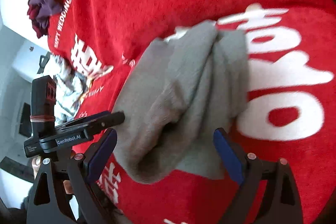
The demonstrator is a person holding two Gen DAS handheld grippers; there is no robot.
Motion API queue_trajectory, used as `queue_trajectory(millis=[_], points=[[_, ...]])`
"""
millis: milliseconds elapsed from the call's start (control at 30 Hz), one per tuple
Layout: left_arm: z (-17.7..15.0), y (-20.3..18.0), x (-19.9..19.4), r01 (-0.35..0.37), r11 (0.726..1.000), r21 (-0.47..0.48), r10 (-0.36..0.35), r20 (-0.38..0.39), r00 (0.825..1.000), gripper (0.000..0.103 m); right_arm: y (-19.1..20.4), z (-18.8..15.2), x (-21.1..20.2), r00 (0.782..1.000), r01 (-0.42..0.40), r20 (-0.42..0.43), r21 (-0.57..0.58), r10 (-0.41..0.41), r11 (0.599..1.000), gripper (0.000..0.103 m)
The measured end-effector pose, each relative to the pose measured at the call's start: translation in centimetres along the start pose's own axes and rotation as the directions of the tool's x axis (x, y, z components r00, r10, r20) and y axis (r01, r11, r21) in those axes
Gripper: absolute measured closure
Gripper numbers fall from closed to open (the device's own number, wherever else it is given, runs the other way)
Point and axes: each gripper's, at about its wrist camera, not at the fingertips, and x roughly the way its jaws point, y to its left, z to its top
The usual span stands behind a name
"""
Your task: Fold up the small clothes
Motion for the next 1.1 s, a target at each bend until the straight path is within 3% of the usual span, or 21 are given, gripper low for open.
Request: queue_trajectory(millis=[67, 133, 200, 233, 333, 400, 533, 567, 633, 700, 767, 800, 900, 967, 1000, 1033, 1100], points=[[0.0, 0.5, 1.2, 0.034, 0.999, -0.020, -0.034, -0.035, 0.999, 0.031, -0.1, 0.4, 1.3, 1.000, -0.004, -0.014, 0.029, 0.005, 1.000, 0.009], [0.0, 0.7, 2.5, 0.059, 0.997, -0.045, -0.062, -0.067, 0.996, 0.024, -0.1, 1.2, 2.7, 1.000, -0.013, -0.025, 0.056, 0.015, 0.998, 0.021], [0.2, 0.5, 2.4, 0.066, 0.996, -0.055, -0.070, -0.065, 0.995, 0.023, 0.2, 2.2, 3.7, 0.998, 0.056, -0.037, 0.037, -0.054, 0.998, 0.081], [0.2, 0.3, 2.0, 0.082, 0.995, -0.055, -0.085, -0.062, 0.994, 0.023, 0.6, 2.5, 3.5, 0.996, 0.084, -0.034, 0.011, -0.083, 0.996, 0.083], [0.2, -1.0, -0.2, 0.151, 0.988, -0.011, -0.151, -0.018, 0.988, 0.023, 3.1, 2.5, 0.2, 0.990, 0.133, 0.061, -0.092, -0.128, 0.987, 0.086], [0.2, -2.4, -0.5, 0.136, 0.989, 0.049, -0.136, -0.010, 0.991, 0.023, 3.6, 2.1, -1.4, 0.980, 0.182, 0.104, -0.125, -0.169, 0.975, 0.086], [-0.1, -3.7, 2.4, 0.013, 0.993, 0.120, -0.005, -0.063, 0.998, 0.022, 0.6, 1.7, 1.8, 0.970, 0.238, -0.024, -0.095, -0.241, 0.967, 0.084], [-0.2, -3.9, 2.4, 0.018, 0.993, 0.119, -0.010, -0.064, 0.998, 0.022, -0.3, 1.4, 2.3, 0.970, 0.233, -0.049, -0.067, -0.236, 0.970, 0.078], [-0.3, -3.6, 0.9, 0.056, 0.990, 0.127, -0.052, -0.039, 0.998, 0.022, -0.8, 1.3, 1.5, 0.978, 0.205, -0.020, -0.033, -0.206, 0.978, 0.070], [0.2, -2.6, -0.5, 0.106, 0.988, 0.109, -0.107, 0.005, 0.994, 0.022, -0.3, 1.7, 0.1, 0.976, 0.215, 0.047, -0.052, -0.213, 0.975, 0.047], [1.7, -1.3, -1.1, 0.079, 0.994, 0.070, -0.083, 0.051, 0.995, 0.022, 0.4, 2.7, -0.3, 0.966, 0.252, 0.087, -0.090, -0.245, 0.964, 0.029], [2.6, -0.5, -0.8, 0.060, 0.998, 0.037, -0.062, 0.065, 0.996, 0.022, 0.5, 3.4, 0.0, 0.963, 0.265, 0.085, -0.095, -0.257, 0.960, 0.029], [3.7, 1.2, 0.9, 0.057, 0.998, -0.035, -0.056, 0.037, 0.998, 0.022, 0.4, 5.6, 1.2, 0.954, 0.294, 0.089, -0.108, -0.285, 0.950, 0.029], [3.8, 1.7, 2.8, 0.043, 0.998, -0.043, -0.043, 0.005, 0.999, 0.019, -0.4, 6.9, 3.1, 0.933, 0.360, 0.053, -0.105, -0.356, 0.927, 0.030], [3.8, 1.9, 3.5, 0.059, 0.996, -0.060, -0.059, 0.002, 0.998, 0.016, -1.0, 7.3, 4.3, 0.931, 0.365, 0.014, -0.102, -0.366, 0.925, 0.054], [3.7, 2.1, 3.7, 0.066, 0.995, -0.080, -0.066, 0.004, 0.998, 0.016, -1.3, 7.5, 5.1, 0.935, 0.351, -0.011, -0.112, -0.355, 0.930, 0.070], [3.7, 1.8, 3.6, 0.103, 0.989, -0.109, -0.103, 0.000, 0.995, 0.016, 0.0, 7.7, 5.0, 0.924, 0.379, 0.030, -0.190, -0.381, 0.906, 0.081]])
